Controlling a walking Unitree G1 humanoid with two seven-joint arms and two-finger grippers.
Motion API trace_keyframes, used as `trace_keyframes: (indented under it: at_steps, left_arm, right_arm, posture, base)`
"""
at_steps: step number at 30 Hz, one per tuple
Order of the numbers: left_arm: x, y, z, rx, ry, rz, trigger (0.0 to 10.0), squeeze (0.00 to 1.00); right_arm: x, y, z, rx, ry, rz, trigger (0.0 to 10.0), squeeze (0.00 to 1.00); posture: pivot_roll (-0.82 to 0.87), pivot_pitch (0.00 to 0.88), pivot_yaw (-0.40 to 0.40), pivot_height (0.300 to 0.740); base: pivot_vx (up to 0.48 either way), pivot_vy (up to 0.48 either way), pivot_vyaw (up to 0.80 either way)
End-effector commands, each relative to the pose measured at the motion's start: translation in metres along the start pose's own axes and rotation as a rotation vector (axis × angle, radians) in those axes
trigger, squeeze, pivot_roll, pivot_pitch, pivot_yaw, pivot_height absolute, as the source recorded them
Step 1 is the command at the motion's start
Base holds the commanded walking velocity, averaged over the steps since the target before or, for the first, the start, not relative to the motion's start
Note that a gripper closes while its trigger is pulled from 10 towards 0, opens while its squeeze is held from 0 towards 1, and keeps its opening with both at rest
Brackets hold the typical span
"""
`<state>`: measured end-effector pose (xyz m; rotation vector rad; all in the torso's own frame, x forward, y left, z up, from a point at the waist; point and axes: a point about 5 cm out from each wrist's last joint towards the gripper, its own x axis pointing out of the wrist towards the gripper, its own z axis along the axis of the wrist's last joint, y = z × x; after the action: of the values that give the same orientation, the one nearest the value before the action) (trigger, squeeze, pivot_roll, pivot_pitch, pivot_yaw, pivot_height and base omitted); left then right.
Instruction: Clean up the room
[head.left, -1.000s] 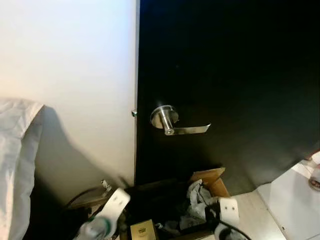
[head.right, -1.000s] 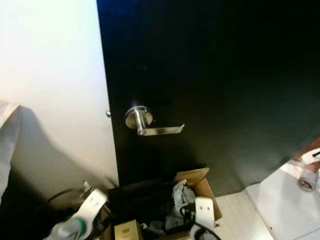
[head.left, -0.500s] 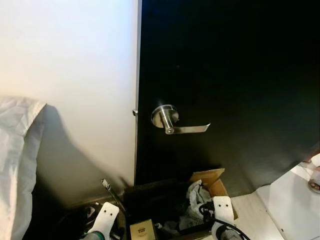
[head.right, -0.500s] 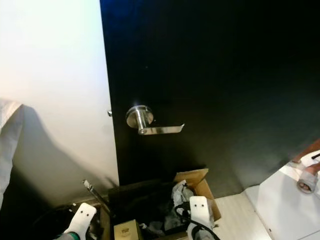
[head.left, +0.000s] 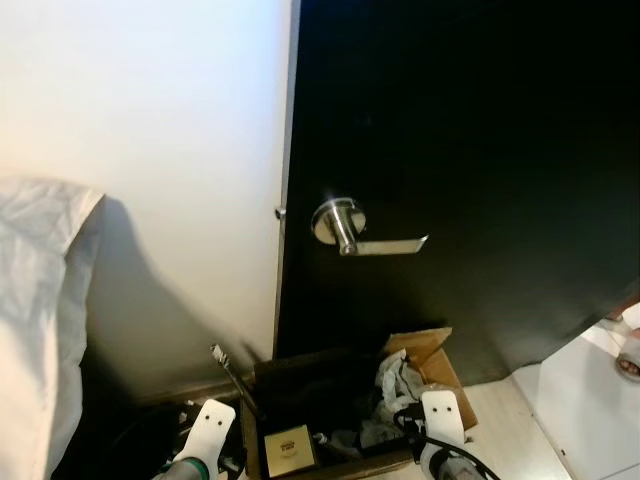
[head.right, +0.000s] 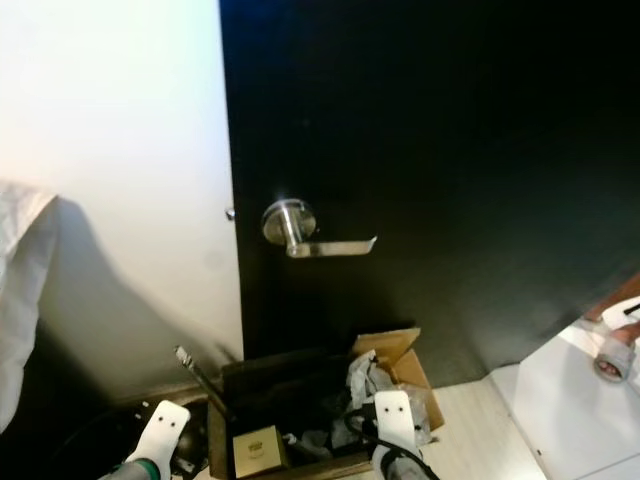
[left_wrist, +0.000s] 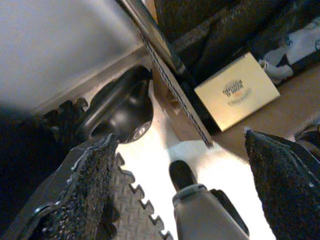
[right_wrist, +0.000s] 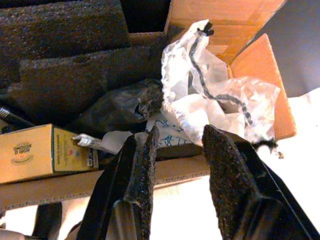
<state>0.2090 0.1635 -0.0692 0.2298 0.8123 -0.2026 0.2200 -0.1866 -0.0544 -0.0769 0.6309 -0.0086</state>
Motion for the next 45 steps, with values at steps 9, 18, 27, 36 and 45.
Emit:
trace_keyframes:
  at_steps: [9, 18, 27, 36, 45]
  left_arm:
    - [-0.0007, -0.0037, -0.0045, -0.007, 0.008, -0.010, 10.0, 0.00]
    - [-0.0007, -0.0042, -0.0046, -0.006, 0.006, -0.013, 10.0, 0.00]
    - [-0.0009, -0.0051, -0.0053, -0.006, 0.004, -0.016, 10.0, 0.00]
    - [-0.0014, -0.0056, -0.0071, -0.005, 0.006, -0.017, 10.0, 0.00]
    - [-0.0017, -0.0060, -0.0082, -0.007, 0.009, -0.020, 10.0, 0.00]
  right_arm:
    - [-0.0017, -0.0036, -0.0052, -0.007, 0.019, -0.010, 10.0, 0.00]
    - [-0.0018, -0.0034, -0.0058, -0.009, 0.022, -0.010, 10.0, 0.00]
    - [-0.0021, -0.0032, -0.0070, -0.014, 0.029, -0.006, 10.0, 0.00]
    - [-0.0027, -0.0026, -0.0085, -0.016, 0.033, -0.002, 10.0, 0.00]
    - [-0.0029, -0.0023, -0.0088, -0.018, 0.032, 0.002, 10.0, 0.00]
  posture:
    - [-0.06, 0.000, -0.019, 0.740]
    - [-0.05, 0.000, -0.019, 0.740]
    - [-0.05, 0.000, -0.022, 0.740]
    - [-0.05, 0.000, -0.024, 0.740]
    - [-0.05, 0.000, -0.025, 0.740]
  base:
    - [-0.326, 0.000, 0.00]
    - [-0.397, 0.000, 0.00]
    - [-0.412, 0.000, 0.00]
    - [-0.448, 0.000, 0.00]
    - [-0.447, 0.000, 0.00]
